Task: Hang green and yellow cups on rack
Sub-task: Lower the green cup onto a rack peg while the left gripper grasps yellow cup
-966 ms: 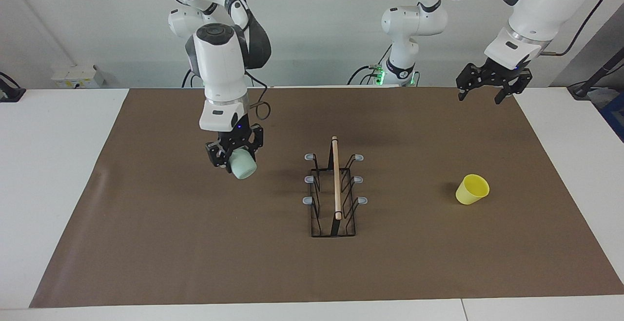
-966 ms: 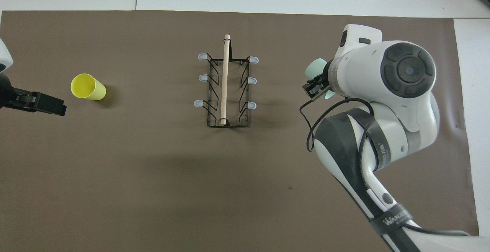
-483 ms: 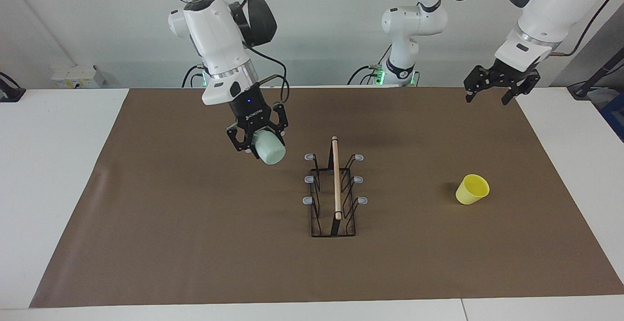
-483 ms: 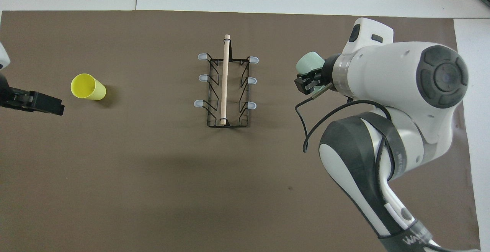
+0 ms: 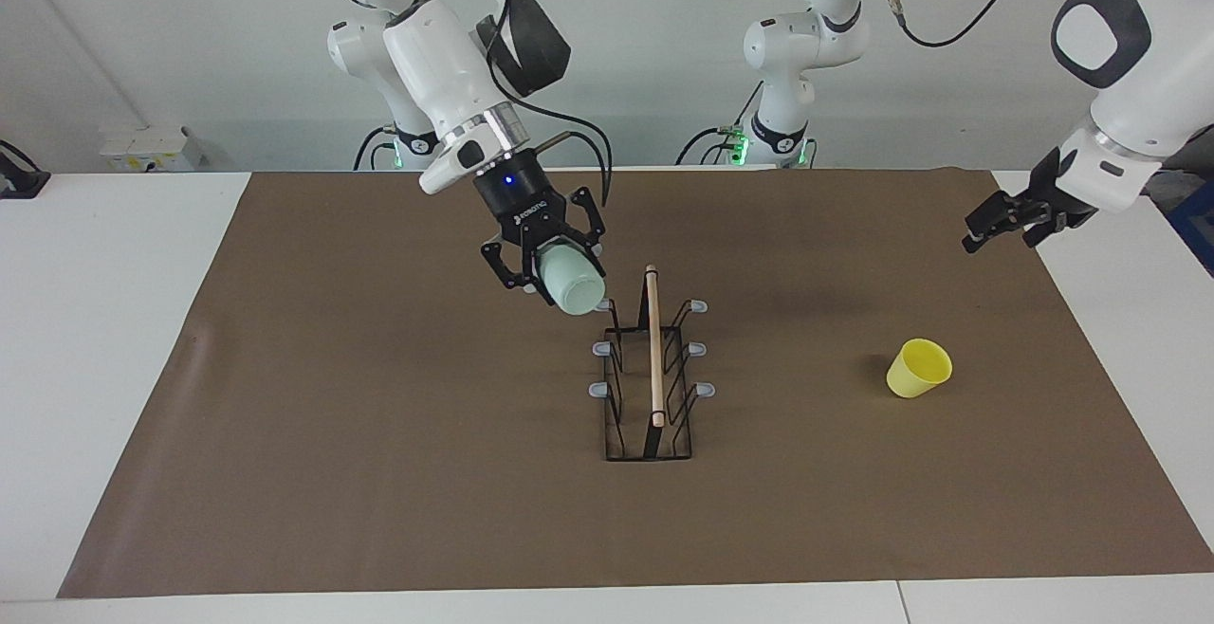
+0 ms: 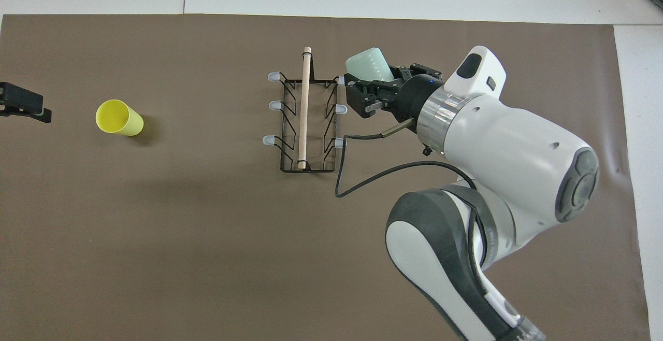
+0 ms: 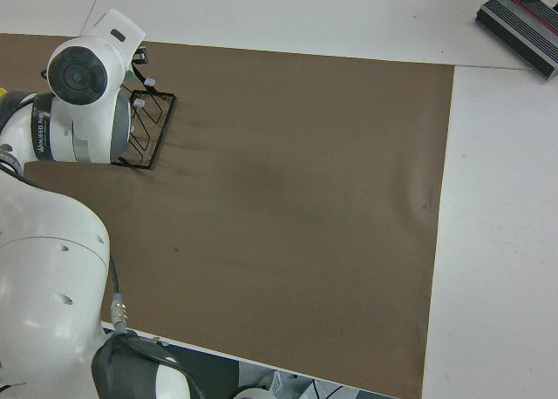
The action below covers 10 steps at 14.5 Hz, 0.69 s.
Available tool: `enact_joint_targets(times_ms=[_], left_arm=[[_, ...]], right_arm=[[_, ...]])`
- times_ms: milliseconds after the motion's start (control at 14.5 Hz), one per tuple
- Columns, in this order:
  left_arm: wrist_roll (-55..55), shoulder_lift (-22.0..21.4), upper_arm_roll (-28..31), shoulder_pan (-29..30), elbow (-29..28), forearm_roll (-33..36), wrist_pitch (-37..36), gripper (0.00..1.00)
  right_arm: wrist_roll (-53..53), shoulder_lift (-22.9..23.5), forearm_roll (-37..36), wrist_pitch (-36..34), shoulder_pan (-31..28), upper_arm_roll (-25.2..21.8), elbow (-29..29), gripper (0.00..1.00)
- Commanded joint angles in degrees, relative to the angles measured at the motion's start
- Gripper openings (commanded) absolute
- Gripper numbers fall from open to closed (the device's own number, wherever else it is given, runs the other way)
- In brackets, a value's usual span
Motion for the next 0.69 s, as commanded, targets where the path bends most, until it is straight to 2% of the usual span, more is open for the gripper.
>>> enact_joint_targets(times_ms=[0,345,483,621], left_arm=[[-10.3,4.7,1.1,1.8,4.7,-6.4,0.4,1.0],[-28.8,10.4,1.4,3.2,5.7,-11.1,5.2,1.0],[-33.8,13.6,1.7,3.4,5.9,-11.1,9.0,1.0],[-38.0,16.7,1.7,3.6,5.8,-11.3,13.6,1.0]], right_arm=[[0.0,-1.3,9.0,7.2,2.8,0.3,-2.7,0.0],[-8.8,-1.7,22.4,16.4,6.2,0.6,-5.6,0.0],[-14.1,-1.9,27.2,16.1,6.8,0.6,-5.6,0.0],[-22.5,-2.7,30.2,10.6,5.9,0.5,-5.6,0.0]])
